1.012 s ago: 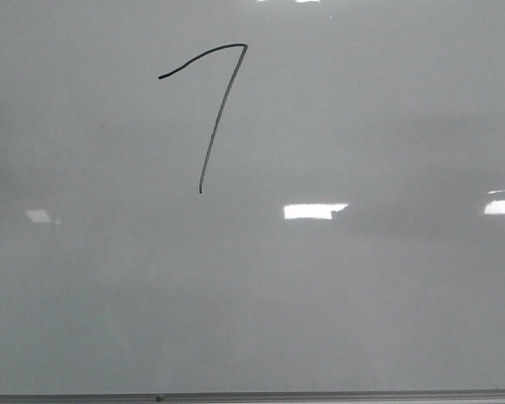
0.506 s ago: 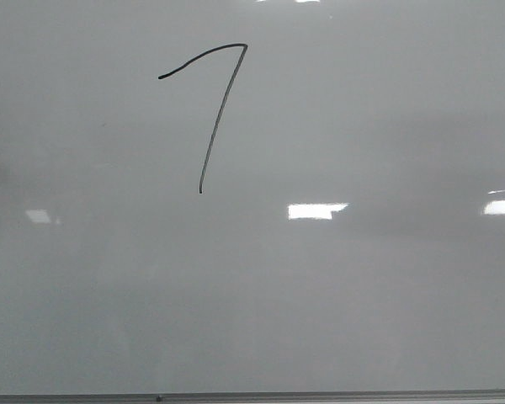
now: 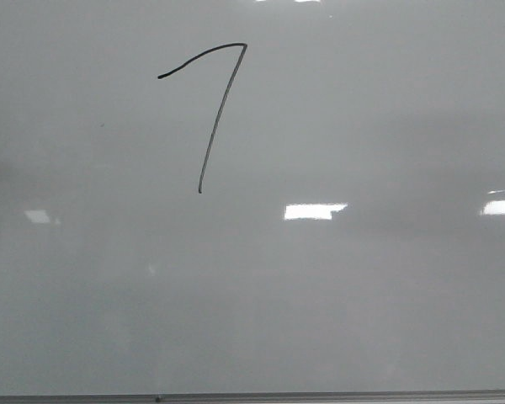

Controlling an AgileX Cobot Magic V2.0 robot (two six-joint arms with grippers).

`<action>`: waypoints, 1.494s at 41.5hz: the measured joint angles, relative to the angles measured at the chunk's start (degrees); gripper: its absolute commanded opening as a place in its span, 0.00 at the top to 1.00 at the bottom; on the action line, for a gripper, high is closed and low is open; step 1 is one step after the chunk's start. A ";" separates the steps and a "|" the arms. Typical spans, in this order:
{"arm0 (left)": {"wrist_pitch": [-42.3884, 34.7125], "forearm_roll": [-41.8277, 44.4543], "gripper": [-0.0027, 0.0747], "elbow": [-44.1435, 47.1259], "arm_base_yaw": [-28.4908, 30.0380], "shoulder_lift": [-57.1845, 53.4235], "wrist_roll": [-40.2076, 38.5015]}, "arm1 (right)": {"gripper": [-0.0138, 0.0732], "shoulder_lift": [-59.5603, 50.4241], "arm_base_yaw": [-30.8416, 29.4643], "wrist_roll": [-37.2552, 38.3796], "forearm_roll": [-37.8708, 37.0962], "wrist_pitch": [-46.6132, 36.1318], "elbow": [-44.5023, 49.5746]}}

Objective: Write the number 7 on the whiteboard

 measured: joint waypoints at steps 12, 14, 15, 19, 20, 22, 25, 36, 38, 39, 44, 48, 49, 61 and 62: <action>5.78 1.55 0.28 -0.03 0.00 -10.82 0.00 | 0.92 0.00 0.00 0.00 0.00 -0.10 0.00; 7.08 2.01 0.29 -0.03 0.00 -13.26 0.00 | 0.92 0.00 0.00 0.00 0.00 -0.10 0.00; 7.67 2.11 0.31 -0.03 0.00 -14.69 0.00 | 0.92 0.00 0.00 0.00 0.00 -0.10 0.00; 10.54 2.51 0.41 -0.03 0.00 -19.47 0.00 | 0.92 0.00 0.00 0.00 0.00 -0.10 0.00; 11.25 2.51 0.44 -0.03 0.00 -20.60 0.00 | 0.92 0.00 0.00 0.00 0.00 -0.10 0.00; 12.82 2.89 0.53 -0.03 0.00 -23.16 0.00 | 0.92 0.00 0.00 0.00 0.00 -0.10 0.00; 15.71 3.81 0.64 -0.03 0.00 -26.77 0.00 | 0.92 0.00 0.00 0.00 0.00 -0.10 0.00; 25.08 5.99 0.99 -0.03 0.00 -39.17 0.00 | 0.92 0.00 0.00 0.01 0.00 -0.10 0.00; 26.80 6.13 0.99 -0.03 0.00 -41.50 0.00 | 0.92 0.00 0.00 0.11 0.00 -0.10 0.00; 27.29 6.13 0.99 -0.03 0.00 -42.49 0.00 | 0.92 0.00 0.00 0.11 0.00 -0.10 0.00; 31.17 6.26 0.99 -0.03 0.00 -48.49 0.00 | 0.92 0.00 0.00 0.11 0.00 -0.10 0.00; 32.74 6.26 0.99 0.23 0.00 -53.45 0.00 | 0.92 0.00 0.00 0.11 0.00 -0.10 0.00; 32.87 6.26 0.99 0.55 0.00 -55.11 0.00 | 0.92 0.00 0.00 0.11 0.00 -0.10 0.00; 33.59 5.60 0.99 4.13 0.00 -72.32 0.00 | 0.92 0.00 0.00 0.11 0.00 -0.10 0.00; 33.59 5.47 0.99 4.21 0.00 -73.24 0.00 | 0.92 0.00 0.00 0.21 0.00 -0.10 0.00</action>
